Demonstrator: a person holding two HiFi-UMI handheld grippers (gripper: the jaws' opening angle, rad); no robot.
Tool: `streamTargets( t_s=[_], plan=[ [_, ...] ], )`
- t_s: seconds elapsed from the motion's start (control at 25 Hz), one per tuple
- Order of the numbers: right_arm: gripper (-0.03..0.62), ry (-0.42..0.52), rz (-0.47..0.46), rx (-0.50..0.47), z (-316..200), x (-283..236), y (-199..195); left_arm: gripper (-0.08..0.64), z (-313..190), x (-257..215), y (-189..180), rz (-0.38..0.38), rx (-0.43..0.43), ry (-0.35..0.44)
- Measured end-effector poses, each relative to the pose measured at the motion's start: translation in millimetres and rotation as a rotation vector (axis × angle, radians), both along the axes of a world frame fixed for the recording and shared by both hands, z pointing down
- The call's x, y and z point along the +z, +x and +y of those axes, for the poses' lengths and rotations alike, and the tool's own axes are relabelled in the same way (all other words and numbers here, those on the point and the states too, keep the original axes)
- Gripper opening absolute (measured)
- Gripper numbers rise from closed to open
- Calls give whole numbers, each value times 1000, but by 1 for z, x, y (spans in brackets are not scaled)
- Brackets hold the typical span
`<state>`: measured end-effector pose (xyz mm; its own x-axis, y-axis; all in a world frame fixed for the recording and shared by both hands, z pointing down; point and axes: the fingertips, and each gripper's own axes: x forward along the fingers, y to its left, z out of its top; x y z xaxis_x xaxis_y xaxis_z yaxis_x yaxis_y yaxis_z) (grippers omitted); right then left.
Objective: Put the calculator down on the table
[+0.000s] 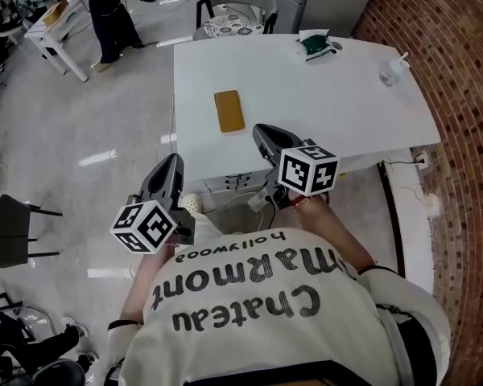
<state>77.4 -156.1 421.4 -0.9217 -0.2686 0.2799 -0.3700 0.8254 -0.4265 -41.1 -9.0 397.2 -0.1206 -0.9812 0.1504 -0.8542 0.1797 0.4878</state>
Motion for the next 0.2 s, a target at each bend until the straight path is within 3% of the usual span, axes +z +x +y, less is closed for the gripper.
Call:
streamTargets(
  t_s=[0.2],
  plan=[
    [2,-3,8,-5,-2,7,-1,2,-8,6,-1,4,9,-11]
  ],
)
